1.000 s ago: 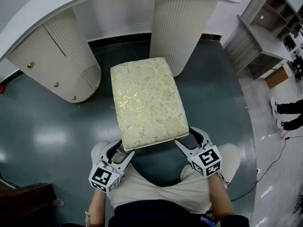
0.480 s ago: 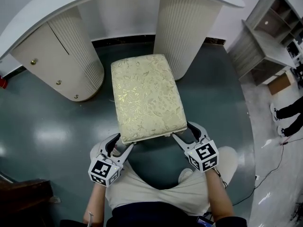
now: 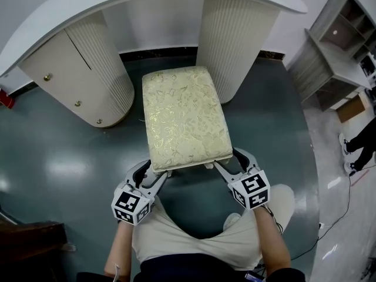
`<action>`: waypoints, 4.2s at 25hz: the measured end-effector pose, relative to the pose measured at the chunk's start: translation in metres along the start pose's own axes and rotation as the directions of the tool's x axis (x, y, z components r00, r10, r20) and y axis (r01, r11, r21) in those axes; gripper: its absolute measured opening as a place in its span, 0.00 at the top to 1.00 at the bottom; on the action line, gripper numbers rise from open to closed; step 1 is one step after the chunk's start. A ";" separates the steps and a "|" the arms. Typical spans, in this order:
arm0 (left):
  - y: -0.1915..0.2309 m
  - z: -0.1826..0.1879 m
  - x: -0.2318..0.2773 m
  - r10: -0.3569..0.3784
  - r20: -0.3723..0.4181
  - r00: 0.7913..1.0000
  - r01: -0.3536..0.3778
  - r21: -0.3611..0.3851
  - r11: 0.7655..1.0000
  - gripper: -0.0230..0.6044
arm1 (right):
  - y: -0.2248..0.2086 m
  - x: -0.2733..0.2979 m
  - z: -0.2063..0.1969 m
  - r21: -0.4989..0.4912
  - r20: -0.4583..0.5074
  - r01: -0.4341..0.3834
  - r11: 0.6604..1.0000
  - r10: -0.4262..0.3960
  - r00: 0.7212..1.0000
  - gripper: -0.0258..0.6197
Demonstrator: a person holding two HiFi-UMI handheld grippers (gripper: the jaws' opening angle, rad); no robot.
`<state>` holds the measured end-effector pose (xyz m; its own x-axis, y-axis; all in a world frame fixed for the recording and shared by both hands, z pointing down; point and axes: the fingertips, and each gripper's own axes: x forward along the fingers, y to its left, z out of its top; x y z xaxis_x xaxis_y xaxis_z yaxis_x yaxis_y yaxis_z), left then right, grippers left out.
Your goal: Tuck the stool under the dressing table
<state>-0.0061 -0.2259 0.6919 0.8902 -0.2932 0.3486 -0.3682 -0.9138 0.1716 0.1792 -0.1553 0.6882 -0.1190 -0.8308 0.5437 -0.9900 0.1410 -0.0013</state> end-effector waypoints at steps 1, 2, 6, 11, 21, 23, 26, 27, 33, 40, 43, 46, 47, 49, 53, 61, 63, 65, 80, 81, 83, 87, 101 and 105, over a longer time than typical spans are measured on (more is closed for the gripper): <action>0.002 0.001 0.001 0.003 -0.003 1.000 -0.003 -0.001 1.000 0.57 | -0.001 0.002 0.001 -0.001 -0.004 0.000 1.000 0.000 1.000 0.52; 0.004 0.001 0.003 0.005 -0.005 1.000 -0.005 -0.003 1.000 0.57 | -0.002 0.005 0.003 -0.002 -0.008 0.001 1.000 -0.001 1.000 0.52; 0.011 0.005 0.010 0.009 -0.011 1.000 -0.009 -0.008 1.000 0.57 | -0.007 0.013 0.008 0.001 -0.028 0.014 1.000 -0.014 1.000 0.52; 0.020 0.008 0.017 0.006 -0.020 1.000 -0.006 -0.005 1.000 0.56 | -0.012 0.022 0.013 0.011 -0.054 0.029 1.000 -0.028 0.998 0.52; 0.051 0.016 0.028 0.032 -0.017 0.999 -0.032 -0.005 0.999 0.57 | -0.014 0.047 0.029 0.021 -0.100 0.086 0.996 -0.084 0.991 0.52; 0.058 0.018 0.028 0.038 -0.025 0.999 -0.038 -0.006 0.999 0.57 | -0.013 0.053 0.033 0.021 -0.116 0.088 0.996 -0.085 0.990 0.52; 0.066 0.022 0.030 0.041 -0.051 0.998 -0.041 -0.008 0.999 0.57 | -0.014 0.060 0.040 0.021 -0.130 0.095 0.995 -0.091 0.987 0.52; 0.068 0.023 0.032 0.039 -0.054 0.998 -0.039 -0.008 0.999 0.57 | -0.016 0.061 0.041 0.021 -0.132 0.101 0.995 -0.097 0.986 0.52; 0.072 0.024 0.036 0.050 -0.049 0.998 -0.051 -0.010 0.999 0.57 | -0.018 0.067 0.043 0.020 -0.193 0.129 0.991 -0.122 0.974 0.53; 0.072 0.025 0.036 0.047 -0.127 0.991 -0.049 -0.009 0.999 0.57 | -0.019 0.067 0.046 0.026 -0.296 0.144 0.989 -0.130 0.946 0.53; 0.073 0.025 0.035 0.046 -0.140 0.989 -0.049 -0.013 0.999 0.57 | -0.020 0.068 0.047 0.018 -0.325 0.130 0.991 -0.117 0.939 0.53; 0.071 0.025 0.037 0.055 -0.157 0.986 -0.055 0.003 0.998 0.57 | -0.020 0.067 0.046 0.005 -0.329 0.109 0.994 -0.101 0.939 0.53; 0.071 0.025 0.038 0.050 -0.161 0.986 -0.050 0.003 0.999 0.57 | -0.021 0.067 0.046 0.004 -0.327 0.109 0.994 -0.102 0.939 0.53; 0.071 0.025 0.037 0.037 -0.173 0.984 -0.039 -0.008 0.999 0.57 | -0.021 0.067 0.047 0.005 -0.328 0.116 0.993 -0.108 0.938 0.53; 0.071 0.026 0.037 0.036 -0.197 0.980 -0.037 -0.001 0.999 0.57 | -0.022 0.067 0.047 0.007 -0.366 0.123 0.992 -0.112 0.924 0.54; 0.072 0.028 0.036 0.043 -0.177 0.983 -0.047 -0.019 0.999 0.57 | -0.020 0.066 0.048 -0.012 -0.436 0.132 0.991 -0.124 0.891 0.54; 0.072 0.027 0.035 0.053 -0.182 0.982 -0.058 -0.021 0.998 0.57 | -0.020 0.067 0.048 -0.013 -0.459 0.129 0.992 -0.120 0.880 0.54; 0.071 0.024 0.035 0.058 -0.190 0.980 -0.062 -0.013 0.998 0.57 | -0.020 0.067 0.045 -0.009 -0.480 0.117 0.993 -0.107 0.871 0.54; 0.067 0.028 0.036 0.148 -0.172 0.974 -0.151 -0.009 0.988 0.57 | -0.024 0.070 0.049 -0.041 -0.395 0.063 0.997 -0.074 0.916 0.54; 0.067 0.028 0.037 0.157 -0.171 0.973 -0.161 -0.008 0.987 0.57 | -0.025 0.070 0.049 -0.043 -0.387 0.059 0.997 -0.071 0.919 0.54; 0.066 0.025 0.038 0.175 -0.172 0.970 -0.179 -0.007 0.984 0.57 | -0.026 0.071 0.047 -0.047 -0.376 0.053 0.997 -0.067 0.924 0.54; 0.063 0.020 0.038 0.188 -0.180 0.966 -0.193 -0.013 0.981 0.57 | -0.026 0.071 0.043 -0.051 -0.372 0.048 0.998 -0.063 0.926 0.54; 0.067 0.023 0.042 0.257 -0.193 0.947 -0.262 -0.003 0.965 0.57 | -0.031 0.079 0.048 -0.076 -0.308 0.015 0.997 -0.038 0.951 0.54; 0.069 0.022 0.045 0.266 -0.188 0.945 -0.272 -0.003 0.962 0.57 | -0.032 0.082 0.047 -0.079 -0.289 0.014 0.997 -0.036 0.957 0.54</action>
<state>0.0146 -0.3082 0.6991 0.6932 -0.4676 0.5485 -0.5970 -0.7989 0.0735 0.1978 -0.2538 0.6933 -0.0565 -0.6443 0.7627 -0.9825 0.1719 0.0724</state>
